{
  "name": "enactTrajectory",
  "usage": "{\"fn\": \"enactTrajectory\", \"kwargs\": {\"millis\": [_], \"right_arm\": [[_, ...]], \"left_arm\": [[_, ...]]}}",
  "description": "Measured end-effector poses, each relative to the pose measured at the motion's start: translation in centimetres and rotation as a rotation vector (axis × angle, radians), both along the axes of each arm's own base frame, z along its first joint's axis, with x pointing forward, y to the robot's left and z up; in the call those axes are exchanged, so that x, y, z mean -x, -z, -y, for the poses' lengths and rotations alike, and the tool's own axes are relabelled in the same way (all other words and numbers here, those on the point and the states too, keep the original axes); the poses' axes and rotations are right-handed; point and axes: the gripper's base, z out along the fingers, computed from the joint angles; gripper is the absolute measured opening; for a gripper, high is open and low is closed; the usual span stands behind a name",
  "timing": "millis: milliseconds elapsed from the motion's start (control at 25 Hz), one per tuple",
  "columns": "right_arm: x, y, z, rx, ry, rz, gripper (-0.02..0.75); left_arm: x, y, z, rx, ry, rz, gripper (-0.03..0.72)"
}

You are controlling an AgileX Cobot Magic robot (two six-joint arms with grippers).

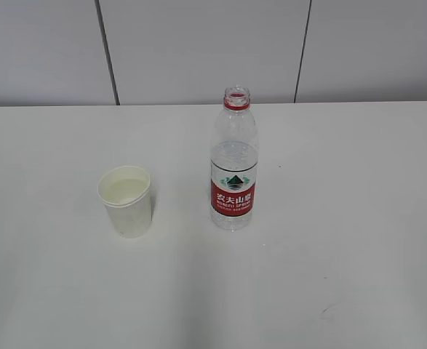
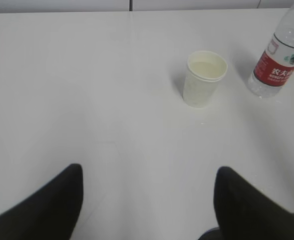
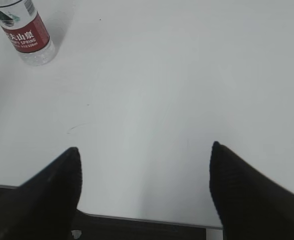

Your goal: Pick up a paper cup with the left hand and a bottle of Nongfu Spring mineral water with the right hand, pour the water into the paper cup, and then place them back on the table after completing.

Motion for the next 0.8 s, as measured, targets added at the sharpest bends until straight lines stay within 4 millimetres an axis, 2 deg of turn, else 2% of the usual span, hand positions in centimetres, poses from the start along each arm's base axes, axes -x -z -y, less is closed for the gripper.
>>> {"fn": "enactTrajectory", "kwargs": {"millis": [800], "right_arm": [[0.00, 0.00, 0.00, 0.000, 0.000, 0.000, 0.587]], "left_arm": [[0.00, 0.00, 0.02, 0.002, 0.002, 0.000, 0.499]]}}
